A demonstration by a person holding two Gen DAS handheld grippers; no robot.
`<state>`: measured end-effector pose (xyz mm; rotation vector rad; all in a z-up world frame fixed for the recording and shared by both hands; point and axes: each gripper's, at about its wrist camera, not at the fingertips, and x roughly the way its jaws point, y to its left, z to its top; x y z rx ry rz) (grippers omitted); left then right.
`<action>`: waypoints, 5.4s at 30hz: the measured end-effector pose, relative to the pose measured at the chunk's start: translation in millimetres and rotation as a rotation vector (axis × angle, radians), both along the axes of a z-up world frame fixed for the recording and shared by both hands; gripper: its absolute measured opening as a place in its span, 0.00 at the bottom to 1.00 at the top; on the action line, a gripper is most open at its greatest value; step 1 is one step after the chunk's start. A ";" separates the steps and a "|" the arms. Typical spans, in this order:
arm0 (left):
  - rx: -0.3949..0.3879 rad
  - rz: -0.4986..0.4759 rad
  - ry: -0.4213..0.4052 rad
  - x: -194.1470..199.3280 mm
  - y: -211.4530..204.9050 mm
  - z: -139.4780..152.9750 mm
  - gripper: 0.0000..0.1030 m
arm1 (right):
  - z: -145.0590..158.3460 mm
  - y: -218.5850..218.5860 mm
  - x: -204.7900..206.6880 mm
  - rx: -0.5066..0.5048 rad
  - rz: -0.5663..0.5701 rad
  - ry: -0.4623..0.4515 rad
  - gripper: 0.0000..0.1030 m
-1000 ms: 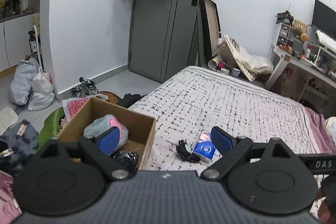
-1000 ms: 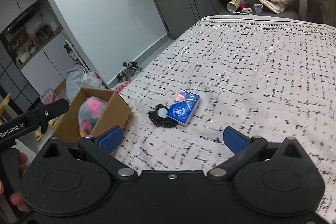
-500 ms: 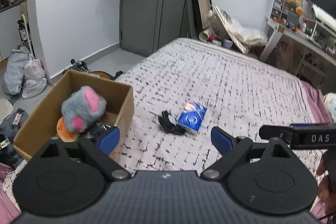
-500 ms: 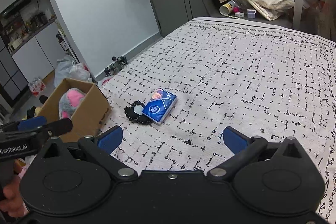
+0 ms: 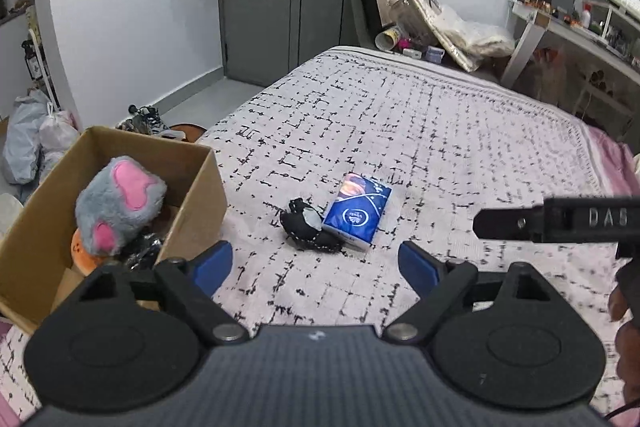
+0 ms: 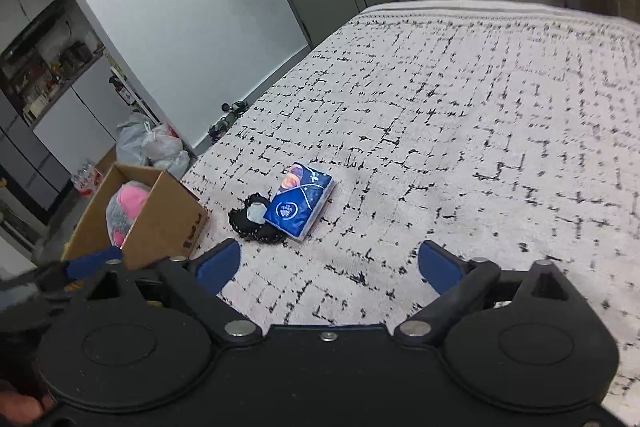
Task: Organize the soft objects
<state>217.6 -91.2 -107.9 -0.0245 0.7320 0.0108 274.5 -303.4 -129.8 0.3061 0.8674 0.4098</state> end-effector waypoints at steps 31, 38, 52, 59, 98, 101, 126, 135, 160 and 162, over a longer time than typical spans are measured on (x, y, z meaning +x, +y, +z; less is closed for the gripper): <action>-0.227 0.184 0.128 105.0 32.4 -80.8 0.36 | -78.0 46.5 112.4 0.219 0.000 0.267 0.59; -0.337 0.211 0.150 108.2 41.3 -86.7 0.22 | -88.0 59.7 118.5 0.200 0.001 0.293 0.31; -0.307 0.121 0.111 72.5 43.2 -52.6 0.18 | -50.2 36.8 89.7 0.195 -0.039 0.210 0.24; -0.308 0.087 0.063 42.0 52.4 -20.6 0.18 | -23.0 42.2 65.4 0.190 -0.025 0.153 0.24; -0.253 0.456 -0.072 -42.6 209.4 9.4 0.24 | 31.9 180.8 21.2 0.174 0.144 0.042 0.24; -0.231 0.460 -0.072 -44.3 210.6 12.0 0.40 | 33.7 190.7 23.8 0.158 0.155 0.031 0.24; -0.178 0.410 -0.102 -88.6 177.6 60.7 0.92 | 87.7 159.5 -3.7 0.025 0.197 -0.071 0.92; -0.116 0.285 -0.077 -102.4 130.4 89.8 0.99 | 110.4 97.4 -35.7 0.010 0.178 -0.096 1.00; -0.065 0.182 -0.077 -161.5 57.0 131.2 1.00 | 146.0 -5.1 -124.9 -0.010 0.136 -0.158 1.00; -0.065 0.173 -0.071 -166.8 54.8 130.8 1.00 | 147.8 -6.4 -131.8 -0.019 0.139 -0.171 1.00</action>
